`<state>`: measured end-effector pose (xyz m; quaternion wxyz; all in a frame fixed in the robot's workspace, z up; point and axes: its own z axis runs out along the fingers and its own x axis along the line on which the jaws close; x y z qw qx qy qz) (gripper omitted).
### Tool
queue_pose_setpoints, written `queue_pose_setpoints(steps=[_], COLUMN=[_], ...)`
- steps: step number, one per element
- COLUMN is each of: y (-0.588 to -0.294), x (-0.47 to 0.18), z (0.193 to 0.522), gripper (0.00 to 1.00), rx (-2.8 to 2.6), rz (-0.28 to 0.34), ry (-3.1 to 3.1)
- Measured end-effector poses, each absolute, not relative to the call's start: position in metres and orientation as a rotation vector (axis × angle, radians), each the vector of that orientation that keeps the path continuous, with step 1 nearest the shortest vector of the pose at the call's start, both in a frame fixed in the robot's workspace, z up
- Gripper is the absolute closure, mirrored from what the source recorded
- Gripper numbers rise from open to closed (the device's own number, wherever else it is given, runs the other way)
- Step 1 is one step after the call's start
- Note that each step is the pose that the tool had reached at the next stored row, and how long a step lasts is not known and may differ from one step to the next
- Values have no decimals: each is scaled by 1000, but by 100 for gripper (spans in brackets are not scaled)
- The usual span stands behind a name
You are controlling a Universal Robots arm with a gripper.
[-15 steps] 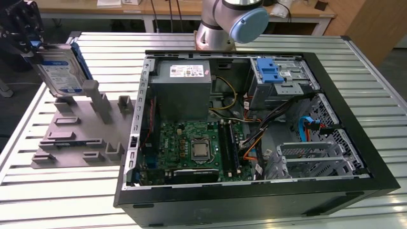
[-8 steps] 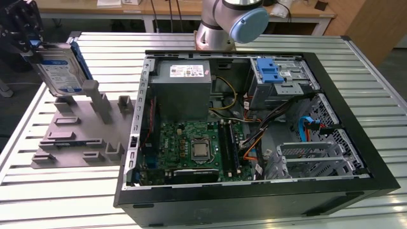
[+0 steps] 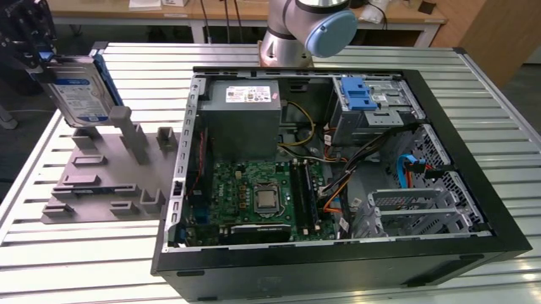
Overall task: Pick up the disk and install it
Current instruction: 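Pick up the disk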
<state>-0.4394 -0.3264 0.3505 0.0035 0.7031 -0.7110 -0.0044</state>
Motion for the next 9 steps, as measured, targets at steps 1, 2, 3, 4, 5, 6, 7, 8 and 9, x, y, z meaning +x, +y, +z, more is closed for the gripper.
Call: queue_pose_setpoints(steps=[1,2,3,4,5,6,7,8,9], y=[-326,-326,-326,-326,-326,-326,-326,-326,-326], x=[-439,-439,-439,-439,-439,-439,-439,-439,-439], z=[353,355,355,355,355,355,357,358,358], gripper=[64,64,64,64,64,64,64,64,64], rx=[2204,2204,2204,2204,2204,2204,2204,2204,2204], rz=[-14,-14,-14,-14,-14,-14,-14,-14,-14], ry=[-2229,-2229,-2229,-2229,-2229,-2229,-2229,-2229,-2229])
